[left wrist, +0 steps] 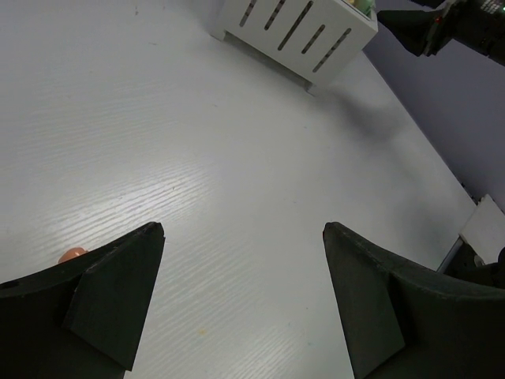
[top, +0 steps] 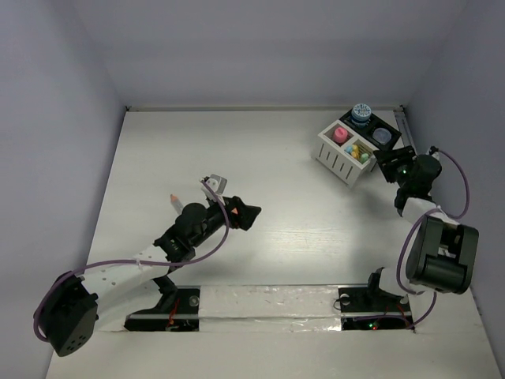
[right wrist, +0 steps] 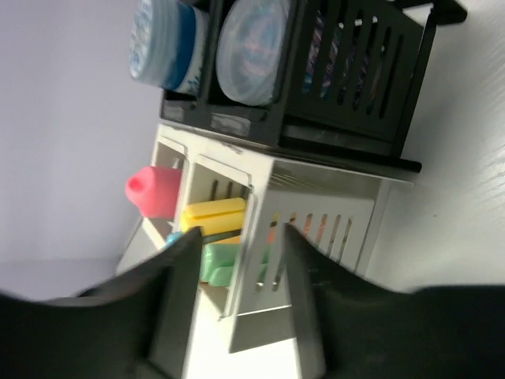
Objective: Sort the stationery into containers
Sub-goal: Move the storage box to the center of the board.
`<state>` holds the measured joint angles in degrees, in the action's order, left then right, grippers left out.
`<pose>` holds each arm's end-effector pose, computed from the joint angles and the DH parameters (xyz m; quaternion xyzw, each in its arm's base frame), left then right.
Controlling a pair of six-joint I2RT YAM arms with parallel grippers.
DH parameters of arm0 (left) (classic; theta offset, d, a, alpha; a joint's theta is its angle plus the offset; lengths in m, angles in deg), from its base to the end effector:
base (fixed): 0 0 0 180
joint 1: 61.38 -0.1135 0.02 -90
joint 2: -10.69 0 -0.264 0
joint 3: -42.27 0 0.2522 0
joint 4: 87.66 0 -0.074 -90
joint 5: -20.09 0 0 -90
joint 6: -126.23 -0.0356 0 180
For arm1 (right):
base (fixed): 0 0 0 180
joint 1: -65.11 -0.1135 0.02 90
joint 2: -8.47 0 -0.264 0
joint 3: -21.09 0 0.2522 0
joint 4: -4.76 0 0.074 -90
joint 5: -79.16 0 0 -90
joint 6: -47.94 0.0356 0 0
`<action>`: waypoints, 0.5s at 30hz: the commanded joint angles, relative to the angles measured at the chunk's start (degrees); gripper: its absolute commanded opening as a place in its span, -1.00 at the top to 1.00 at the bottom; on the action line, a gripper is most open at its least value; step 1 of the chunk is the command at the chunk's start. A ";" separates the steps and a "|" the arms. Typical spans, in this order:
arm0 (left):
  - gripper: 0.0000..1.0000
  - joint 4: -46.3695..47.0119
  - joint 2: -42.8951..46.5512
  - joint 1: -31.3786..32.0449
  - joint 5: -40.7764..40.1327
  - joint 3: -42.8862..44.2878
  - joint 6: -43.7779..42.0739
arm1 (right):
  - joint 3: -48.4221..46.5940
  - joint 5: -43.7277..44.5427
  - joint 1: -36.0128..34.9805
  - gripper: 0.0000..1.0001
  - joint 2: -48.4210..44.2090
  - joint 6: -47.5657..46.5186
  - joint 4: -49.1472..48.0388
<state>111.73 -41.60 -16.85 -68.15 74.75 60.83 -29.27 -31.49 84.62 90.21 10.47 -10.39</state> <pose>0.1456 -0.1448 0.2361 0.1335 0.6970 -0.4086 0.5739 0.2874 -0.0885 0.2134 0.3757 0.6997 0.3053 0.5254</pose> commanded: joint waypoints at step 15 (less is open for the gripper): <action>-0.54 -25.04 2.02 -5.32 -28.02 9.22 18.18 | 6.10 -5.10 -9.01 -0.75 -28.21 -7.52 11.93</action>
<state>94.66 -41.05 -19.19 -87.65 80.26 72.15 -23.77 -32.51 81.78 63.43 6.60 -2.04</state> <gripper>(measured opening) 0.764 0.873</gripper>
